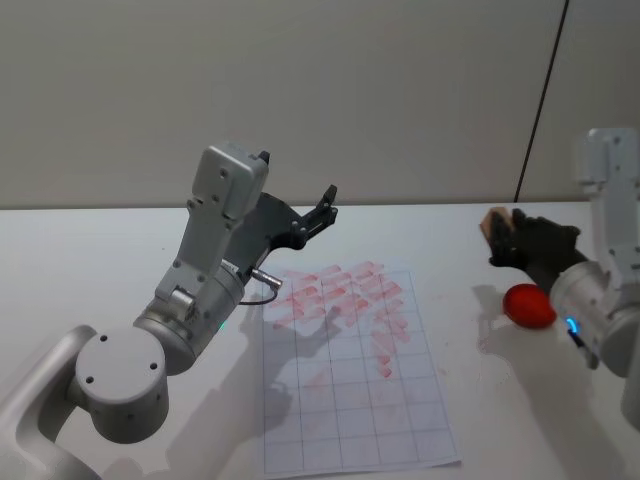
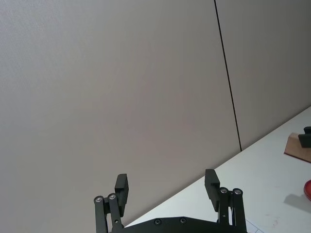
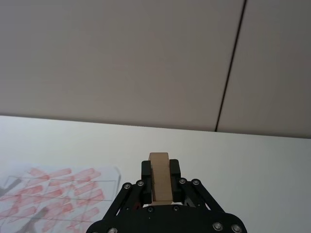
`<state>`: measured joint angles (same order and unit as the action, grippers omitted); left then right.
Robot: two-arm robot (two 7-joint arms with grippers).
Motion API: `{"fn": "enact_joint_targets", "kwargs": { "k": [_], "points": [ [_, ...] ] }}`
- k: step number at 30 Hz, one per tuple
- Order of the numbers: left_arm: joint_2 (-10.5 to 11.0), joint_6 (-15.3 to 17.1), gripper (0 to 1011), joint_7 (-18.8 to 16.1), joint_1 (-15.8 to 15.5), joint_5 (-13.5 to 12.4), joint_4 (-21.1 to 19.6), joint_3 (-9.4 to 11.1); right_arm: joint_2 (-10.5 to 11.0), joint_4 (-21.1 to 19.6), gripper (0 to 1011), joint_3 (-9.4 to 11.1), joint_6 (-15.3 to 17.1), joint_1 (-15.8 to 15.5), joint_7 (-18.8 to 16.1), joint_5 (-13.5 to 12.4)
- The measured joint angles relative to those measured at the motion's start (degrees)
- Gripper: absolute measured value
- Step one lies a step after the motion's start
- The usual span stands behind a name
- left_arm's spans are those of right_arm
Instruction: Use the one hand to pick up the stamp and affix it onto the A4 paper.
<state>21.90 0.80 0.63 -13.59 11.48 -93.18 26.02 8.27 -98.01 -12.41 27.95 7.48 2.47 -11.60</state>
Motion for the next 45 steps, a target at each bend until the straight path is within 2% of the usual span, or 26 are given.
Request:
{"fn": "enact_joint_targets", "kwargs": {
  "k": [10, 21, 30, 45],
  "points": [
    [0.0, 0.0, 1001, 0.0, 0.0, 0.0, 0.0, 0.0, -2.1, 0.3, 205, -2.7, 4.2, 0.8, -4.7, 1.9],
    [0.0, 0.0, 1001, 0.0, 0.0, 0.0, 0.0, 0.0, -4.9, 4.1, 205, -5.9, 8.4, 2.1, -7.9, 4.8],
    [0.0, 0.0, 1001, 0.0, 0.0, 0.0, 0.0, 0.0, -6.5, 7.6, 205, -7.4, 9.9, 3.1, -9.1, 6.7],
    [0.0, 0.0, 1001, 0.0, 0.0, 0.0, 0.0, 0.0, -8.1, 12.5, 205, -8.6, 10.3, 4.6, -10.6, 8.9]
  ]
}}
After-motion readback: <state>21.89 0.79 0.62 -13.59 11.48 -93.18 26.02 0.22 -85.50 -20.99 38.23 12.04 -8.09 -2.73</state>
